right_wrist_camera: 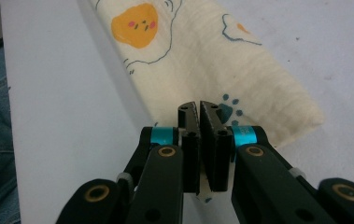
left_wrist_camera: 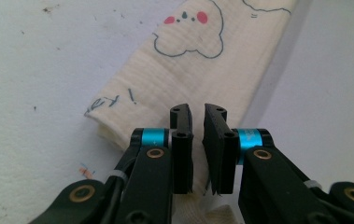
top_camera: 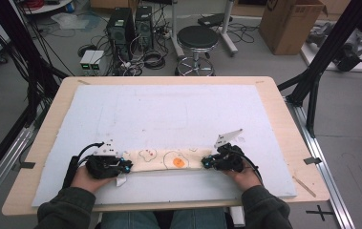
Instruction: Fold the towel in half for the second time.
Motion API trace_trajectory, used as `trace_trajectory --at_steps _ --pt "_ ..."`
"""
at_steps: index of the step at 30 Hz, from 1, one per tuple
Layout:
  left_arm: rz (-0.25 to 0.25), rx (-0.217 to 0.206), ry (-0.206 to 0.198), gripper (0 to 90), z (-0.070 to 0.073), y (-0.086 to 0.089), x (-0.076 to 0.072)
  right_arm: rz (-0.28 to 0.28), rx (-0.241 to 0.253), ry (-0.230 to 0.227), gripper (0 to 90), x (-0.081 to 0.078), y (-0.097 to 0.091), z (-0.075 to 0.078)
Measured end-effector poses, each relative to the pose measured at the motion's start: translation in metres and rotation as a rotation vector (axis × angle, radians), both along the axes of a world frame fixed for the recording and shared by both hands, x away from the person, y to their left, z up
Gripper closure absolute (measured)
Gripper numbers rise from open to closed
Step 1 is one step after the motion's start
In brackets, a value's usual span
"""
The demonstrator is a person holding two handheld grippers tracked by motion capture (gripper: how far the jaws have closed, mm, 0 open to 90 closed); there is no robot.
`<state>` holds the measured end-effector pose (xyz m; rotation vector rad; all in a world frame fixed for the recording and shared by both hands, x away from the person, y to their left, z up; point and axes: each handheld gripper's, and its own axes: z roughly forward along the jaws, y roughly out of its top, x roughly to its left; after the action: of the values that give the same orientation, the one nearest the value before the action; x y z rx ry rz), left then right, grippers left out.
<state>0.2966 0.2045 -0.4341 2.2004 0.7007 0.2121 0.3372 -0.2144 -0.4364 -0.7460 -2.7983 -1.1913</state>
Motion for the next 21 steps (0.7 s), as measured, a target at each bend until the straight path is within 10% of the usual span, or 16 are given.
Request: trace_trajectory --at_steps 21 --pt "0.022 -0.104 -0.026 73.7 0.017 0.001 0.014 -0.015 0.049 -0.063 84.2 0.01 0.014 0.024"
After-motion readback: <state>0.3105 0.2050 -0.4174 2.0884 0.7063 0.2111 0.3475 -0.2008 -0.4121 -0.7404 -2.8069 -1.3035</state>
